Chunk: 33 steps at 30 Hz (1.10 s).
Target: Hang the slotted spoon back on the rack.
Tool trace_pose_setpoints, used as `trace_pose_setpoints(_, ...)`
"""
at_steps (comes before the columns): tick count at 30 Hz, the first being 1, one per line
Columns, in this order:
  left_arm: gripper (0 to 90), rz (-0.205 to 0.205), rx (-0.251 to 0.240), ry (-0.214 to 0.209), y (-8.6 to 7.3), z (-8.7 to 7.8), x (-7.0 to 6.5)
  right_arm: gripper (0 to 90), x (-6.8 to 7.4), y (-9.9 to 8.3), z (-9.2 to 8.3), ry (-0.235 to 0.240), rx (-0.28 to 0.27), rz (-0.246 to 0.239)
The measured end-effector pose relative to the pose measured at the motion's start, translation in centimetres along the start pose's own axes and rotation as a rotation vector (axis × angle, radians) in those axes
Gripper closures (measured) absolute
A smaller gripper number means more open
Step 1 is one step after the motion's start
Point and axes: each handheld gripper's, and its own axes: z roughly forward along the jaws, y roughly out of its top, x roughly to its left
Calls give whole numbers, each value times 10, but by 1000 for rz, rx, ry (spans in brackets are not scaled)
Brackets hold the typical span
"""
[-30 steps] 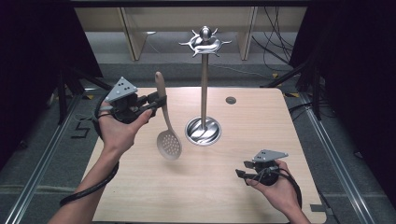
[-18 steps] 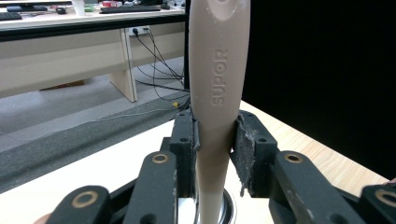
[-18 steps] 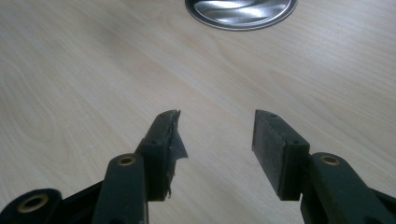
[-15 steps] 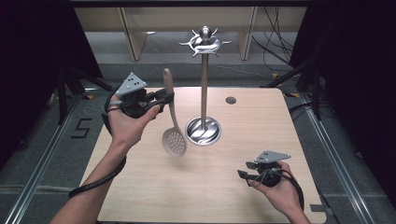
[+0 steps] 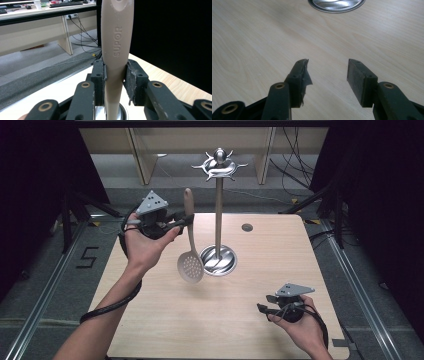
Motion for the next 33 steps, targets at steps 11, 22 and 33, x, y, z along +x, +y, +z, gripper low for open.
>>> trace_pose_setpoints(11, 694, 22, 10, -9, 17, 12, -5, 512, -1, -3, -2, -11, -9, -6)
trace_pose_setpoints(22, 694, 28, 24, -19, 27, 22, -10, 512, -2, -3, -2, -11, -5, -10)
trace_pose_setpoints(33, 693, 18, 37, -21, 32, 30, -10, 511, -1, -3, -2, -3, -1, 4)
